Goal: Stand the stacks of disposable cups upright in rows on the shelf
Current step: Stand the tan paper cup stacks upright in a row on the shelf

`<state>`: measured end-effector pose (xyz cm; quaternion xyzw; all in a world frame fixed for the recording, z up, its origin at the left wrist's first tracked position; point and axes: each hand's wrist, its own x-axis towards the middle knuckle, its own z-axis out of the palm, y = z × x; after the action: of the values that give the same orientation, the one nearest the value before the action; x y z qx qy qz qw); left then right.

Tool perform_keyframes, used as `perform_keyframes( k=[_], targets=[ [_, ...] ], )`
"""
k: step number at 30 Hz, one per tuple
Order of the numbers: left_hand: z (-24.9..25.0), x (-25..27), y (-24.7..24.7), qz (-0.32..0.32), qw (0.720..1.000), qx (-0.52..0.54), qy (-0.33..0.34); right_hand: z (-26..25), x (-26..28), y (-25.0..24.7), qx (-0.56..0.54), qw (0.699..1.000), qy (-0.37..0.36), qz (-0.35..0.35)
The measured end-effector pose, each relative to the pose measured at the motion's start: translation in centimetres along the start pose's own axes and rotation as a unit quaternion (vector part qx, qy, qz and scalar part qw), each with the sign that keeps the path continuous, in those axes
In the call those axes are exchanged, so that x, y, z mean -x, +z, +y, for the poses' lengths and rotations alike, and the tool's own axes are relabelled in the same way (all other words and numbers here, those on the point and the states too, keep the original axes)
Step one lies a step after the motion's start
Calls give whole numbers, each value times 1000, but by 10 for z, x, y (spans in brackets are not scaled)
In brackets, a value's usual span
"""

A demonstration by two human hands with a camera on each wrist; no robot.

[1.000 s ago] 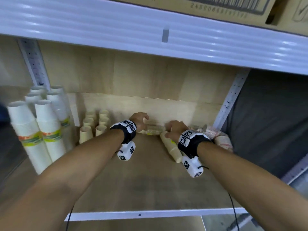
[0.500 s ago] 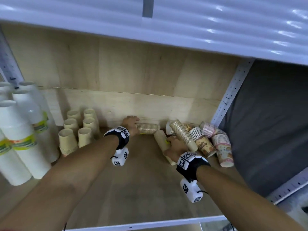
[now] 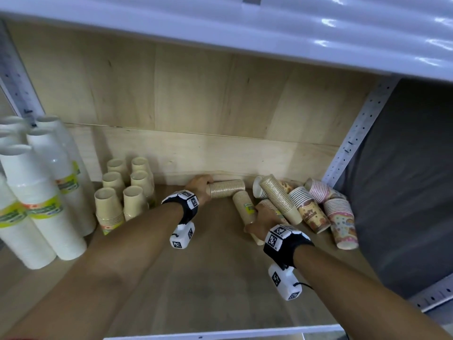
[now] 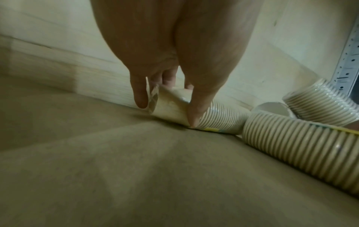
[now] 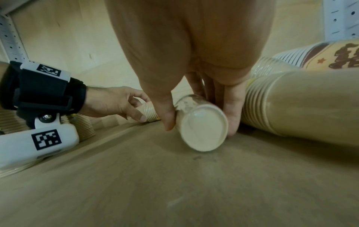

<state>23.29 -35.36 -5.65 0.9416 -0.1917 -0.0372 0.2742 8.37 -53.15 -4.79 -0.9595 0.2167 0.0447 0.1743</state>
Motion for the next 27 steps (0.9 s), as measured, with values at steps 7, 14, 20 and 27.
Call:
perform_keyframes(
  k=[7,14,20,27],
  targets=[
    [11,15,-8,3,1000,-18,11,-1,5,-3,0,1000,6,2],
    [27,33,-37,5,999,-20,24,-15,16,-21,3,1000,0,20],
    [41,51,-69,24,999,-14,25,-27,20,-43,-43,999,-23,15],
    [56,66,-103,-7,997,-56,44,-58,29,-70,-9,996,-62,65]
  ],
)
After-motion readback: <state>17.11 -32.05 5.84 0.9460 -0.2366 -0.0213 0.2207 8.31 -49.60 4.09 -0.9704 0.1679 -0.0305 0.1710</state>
